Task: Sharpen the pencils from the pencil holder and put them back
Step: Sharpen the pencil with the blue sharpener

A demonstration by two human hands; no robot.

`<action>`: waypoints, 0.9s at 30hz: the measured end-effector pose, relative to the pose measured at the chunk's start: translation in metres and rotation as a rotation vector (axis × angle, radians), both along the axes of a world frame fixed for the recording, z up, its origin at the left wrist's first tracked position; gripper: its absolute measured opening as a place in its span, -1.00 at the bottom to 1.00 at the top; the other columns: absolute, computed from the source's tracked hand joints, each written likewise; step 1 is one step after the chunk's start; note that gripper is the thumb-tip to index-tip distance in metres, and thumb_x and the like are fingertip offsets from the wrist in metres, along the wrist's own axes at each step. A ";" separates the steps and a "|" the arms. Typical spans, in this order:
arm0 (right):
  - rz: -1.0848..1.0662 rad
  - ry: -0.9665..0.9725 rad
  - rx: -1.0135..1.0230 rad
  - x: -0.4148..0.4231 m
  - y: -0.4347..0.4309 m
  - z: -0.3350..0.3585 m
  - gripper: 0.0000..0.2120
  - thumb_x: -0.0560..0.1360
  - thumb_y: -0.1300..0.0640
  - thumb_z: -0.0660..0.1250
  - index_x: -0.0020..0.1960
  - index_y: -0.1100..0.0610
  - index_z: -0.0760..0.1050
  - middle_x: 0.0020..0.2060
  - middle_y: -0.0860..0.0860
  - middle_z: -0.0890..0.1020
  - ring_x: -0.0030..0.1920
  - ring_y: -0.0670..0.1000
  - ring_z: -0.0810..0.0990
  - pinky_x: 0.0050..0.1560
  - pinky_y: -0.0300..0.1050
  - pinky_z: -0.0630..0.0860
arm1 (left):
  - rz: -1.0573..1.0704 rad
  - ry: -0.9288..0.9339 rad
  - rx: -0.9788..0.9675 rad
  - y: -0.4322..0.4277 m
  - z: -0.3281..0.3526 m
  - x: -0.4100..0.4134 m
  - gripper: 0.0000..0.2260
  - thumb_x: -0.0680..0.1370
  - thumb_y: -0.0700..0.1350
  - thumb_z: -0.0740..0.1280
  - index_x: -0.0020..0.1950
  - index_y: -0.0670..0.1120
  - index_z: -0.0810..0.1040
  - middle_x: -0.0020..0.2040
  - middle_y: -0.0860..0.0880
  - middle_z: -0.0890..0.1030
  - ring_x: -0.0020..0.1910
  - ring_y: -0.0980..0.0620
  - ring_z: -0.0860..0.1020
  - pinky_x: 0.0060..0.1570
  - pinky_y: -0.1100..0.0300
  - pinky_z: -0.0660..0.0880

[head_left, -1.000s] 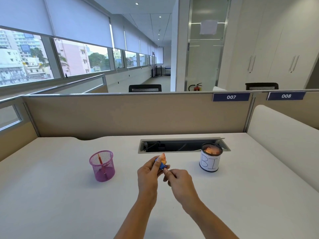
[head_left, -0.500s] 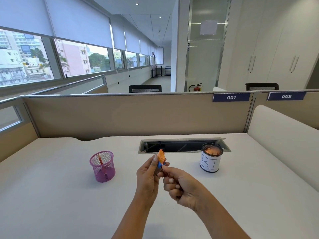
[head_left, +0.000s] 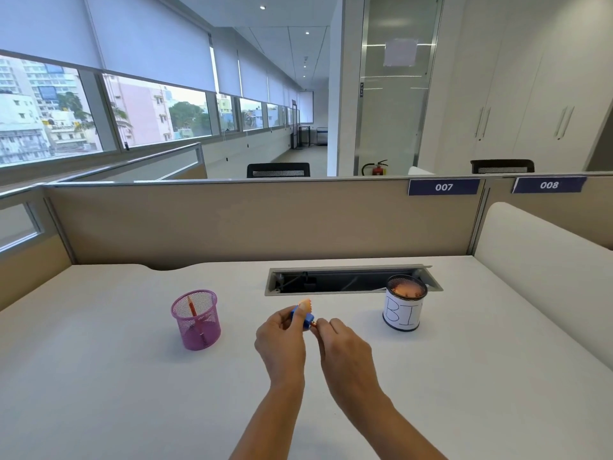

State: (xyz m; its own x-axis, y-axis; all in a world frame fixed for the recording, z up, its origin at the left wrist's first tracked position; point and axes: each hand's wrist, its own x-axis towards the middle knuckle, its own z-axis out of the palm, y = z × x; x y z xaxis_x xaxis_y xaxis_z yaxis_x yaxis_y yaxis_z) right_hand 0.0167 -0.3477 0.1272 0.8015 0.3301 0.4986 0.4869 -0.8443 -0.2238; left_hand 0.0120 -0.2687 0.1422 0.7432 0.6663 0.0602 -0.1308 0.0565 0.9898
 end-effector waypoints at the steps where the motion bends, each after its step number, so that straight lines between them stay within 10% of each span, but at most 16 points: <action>1: -0.004 -0.020 0.005 -0.002 0.002 0.001 -0.74 0.11 0.14 0.65 -0.31 0.05 0.59 -0.56 -0.05 0.49 -0.54 -0.11 0.15 -0.53 -0.41 -0.26 | -0.039 -0.007 -0.025 0.000 0.000 0.000 -0.88 0.41 -0.05 0.42 -0.31 0.06 0.55 -0.32 0.06 0.62 -0.25 0.08 0.61 -0.13 0.24 0.52; 6: -0.012 0.239 0.300 -0.004 -0.001 0.003 -0.70 0.62 0.05 0.08 0.08 0.16 0.54 -0.21 -0.01 0.57 -0.36 -0.11 0.37 -0.45 -0.36 0.23 | -0.202 -0.065 -0.116 0.003 -0.002 -0.003 -0.89 0.47 -0.13 0.35 -0.23 0.05 0.60 -0.25 0.02 0.64 -0.18 0.05 0.60 -0.27 0.40 0.51; 20: 0.216 1.658 1.758 -0.008 -0.011 0.041 -0.68 0.60 0.15 0.16 -0.26 0.29 0.46 -0.61 -0.01 0.32 -0.70 -0.16 0.22 -0.75 -0.44 0.09 | -0.538 -0.160 -0.623 0.010 -0.002 -0.002 -0.74 0.58 -0.13 0.13 -0.10 -0.19 0.58 -0.34 -0.09 0.65 -0.35 0.09 0.63 -0.32 0.28 0.59; 27: 0.268 1.659 1.664 -0.004 -0.016 0.033 -0.64 0.59 0.19 0.18 -0.25 0.36 0.57 -0.56 0.03 0.37 -0.66 -0.15 0.26 -0.75 -0.40 0.19 | -0.489 -0.148 -0.602 0.015 -0.015 0.000 -0.76 0.56 -0.14 0.16 -0.06 -0.19 0.60 -0.29 -0.10 0.65 -0.32 0.07 0.64 -0.29 0.26 0.60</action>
